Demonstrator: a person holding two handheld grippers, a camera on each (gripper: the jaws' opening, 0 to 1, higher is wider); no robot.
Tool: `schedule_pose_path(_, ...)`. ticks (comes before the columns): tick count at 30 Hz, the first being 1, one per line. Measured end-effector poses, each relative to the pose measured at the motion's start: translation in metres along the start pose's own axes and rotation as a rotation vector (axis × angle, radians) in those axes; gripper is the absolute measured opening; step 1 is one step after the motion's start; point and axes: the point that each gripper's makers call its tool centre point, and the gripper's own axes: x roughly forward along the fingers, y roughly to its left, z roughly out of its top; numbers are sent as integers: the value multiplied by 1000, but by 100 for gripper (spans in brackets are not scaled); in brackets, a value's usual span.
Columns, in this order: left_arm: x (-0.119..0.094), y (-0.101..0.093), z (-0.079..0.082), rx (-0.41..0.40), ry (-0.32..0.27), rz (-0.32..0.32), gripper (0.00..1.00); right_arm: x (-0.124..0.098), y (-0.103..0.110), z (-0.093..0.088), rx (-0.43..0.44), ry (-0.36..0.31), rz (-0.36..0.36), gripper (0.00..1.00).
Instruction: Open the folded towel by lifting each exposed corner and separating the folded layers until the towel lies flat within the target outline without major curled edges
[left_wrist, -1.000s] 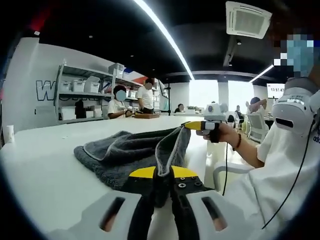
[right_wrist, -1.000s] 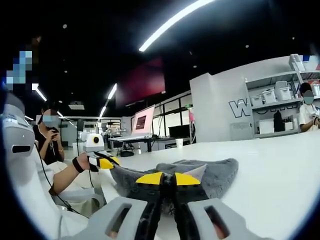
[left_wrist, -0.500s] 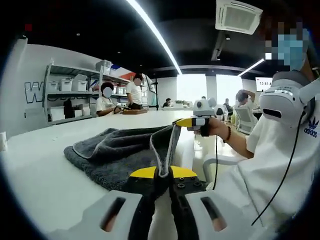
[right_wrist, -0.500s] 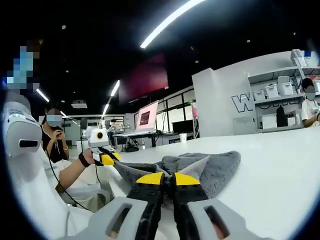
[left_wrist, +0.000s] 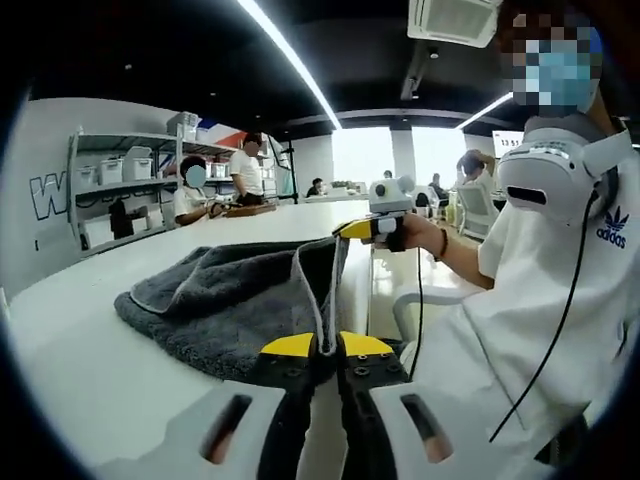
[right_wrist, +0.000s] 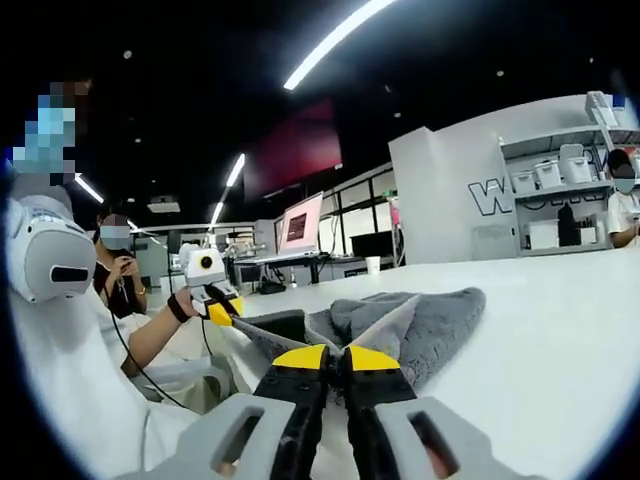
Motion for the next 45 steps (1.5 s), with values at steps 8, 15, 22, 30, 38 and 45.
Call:
schedule_pose_path(8,2,-8,-9,29,58,-34,7,-4,4,-9,7,32,20,0)
schedule_pose_path(15,2,-14,-14,46,89,-51,8,-10,7,-18,4,61,37,0)
schedule_pose_path(22,-1,-21,-22,79,135,-83,7,-15,10,-25,-13,93,52,0)
schedule_pose_path(30,-1,-25,-24,85,149,-90,7,-19,13,-29,-40,125,65,0)
schedule_pose_path(38,-4,-28,-21,97,145,-97,9,-25,17,-35,-66,169,89,0)
schedule_pose_path(45,-6,-27,-17,95,120,-93,10,-26,19,-35,-104,180,98,0)
